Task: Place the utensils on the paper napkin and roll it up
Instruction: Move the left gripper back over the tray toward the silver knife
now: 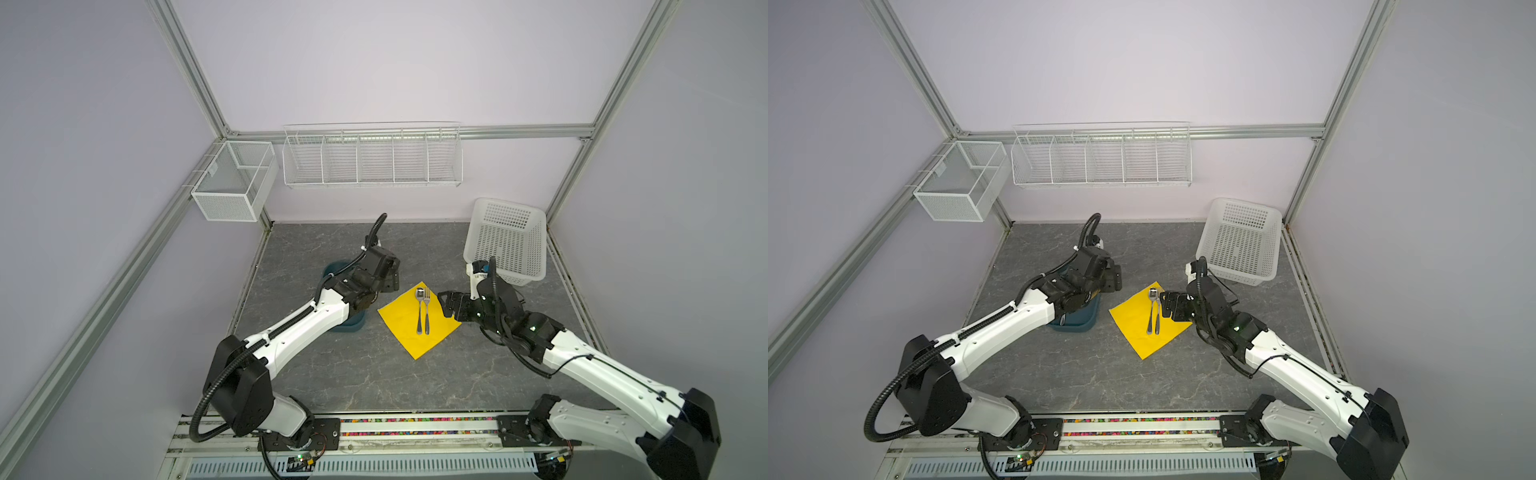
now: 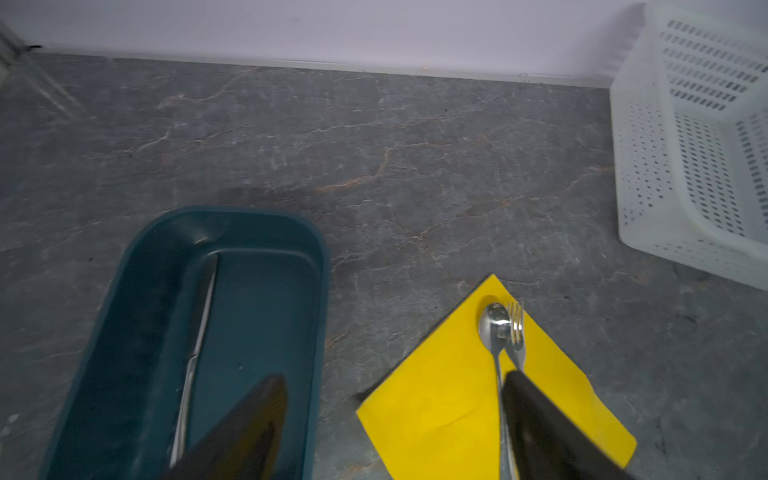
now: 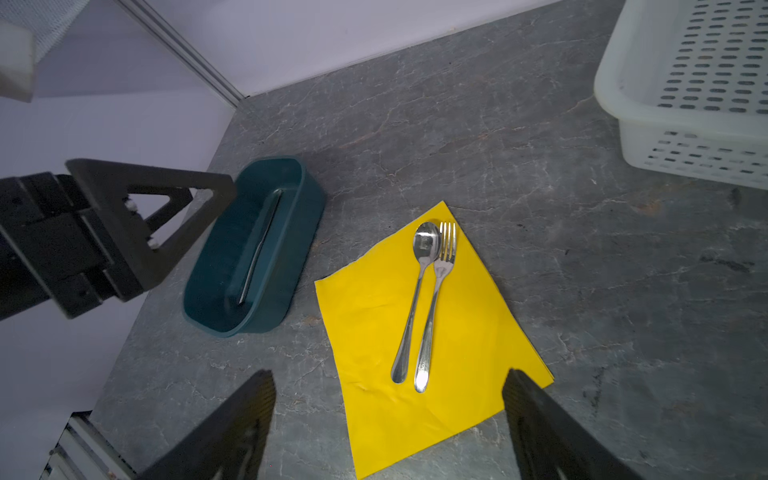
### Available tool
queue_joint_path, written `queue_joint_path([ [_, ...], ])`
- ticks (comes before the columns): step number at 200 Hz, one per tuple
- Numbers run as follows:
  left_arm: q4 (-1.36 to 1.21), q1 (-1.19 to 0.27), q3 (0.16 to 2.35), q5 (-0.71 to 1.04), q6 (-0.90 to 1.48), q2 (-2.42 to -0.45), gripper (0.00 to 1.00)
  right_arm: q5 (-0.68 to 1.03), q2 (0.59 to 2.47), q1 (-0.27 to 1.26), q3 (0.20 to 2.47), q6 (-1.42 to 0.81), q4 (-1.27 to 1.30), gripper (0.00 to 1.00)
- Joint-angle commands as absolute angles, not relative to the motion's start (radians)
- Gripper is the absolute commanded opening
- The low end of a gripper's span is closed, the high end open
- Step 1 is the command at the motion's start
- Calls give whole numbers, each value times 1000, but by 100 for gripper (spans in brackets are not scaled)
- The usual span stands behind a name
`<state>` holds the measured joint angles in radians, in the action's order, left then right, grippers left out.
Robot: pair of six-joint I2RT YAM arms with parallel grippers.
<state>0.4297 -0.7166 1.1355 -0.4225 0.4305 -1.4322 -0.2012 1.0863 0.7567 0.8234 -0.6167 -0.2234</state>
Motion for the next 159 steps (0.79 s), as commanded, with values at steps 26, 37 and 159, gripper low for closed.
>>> queue_joint_path([
  [26, 403, -548, 991, -373, 452, -1315, 99, -195, 1220, 832, 931, -536, -120, 89],
  [37, 420, -478, 975, -266, 460, -1313, 99, -187, 1262, 843, 962, -535, -120, 89],
  [159, 882, -255, 1259, -100, 406, -1729, 45, -66, 1407, 876, 1079, -564, -156, 89],
])
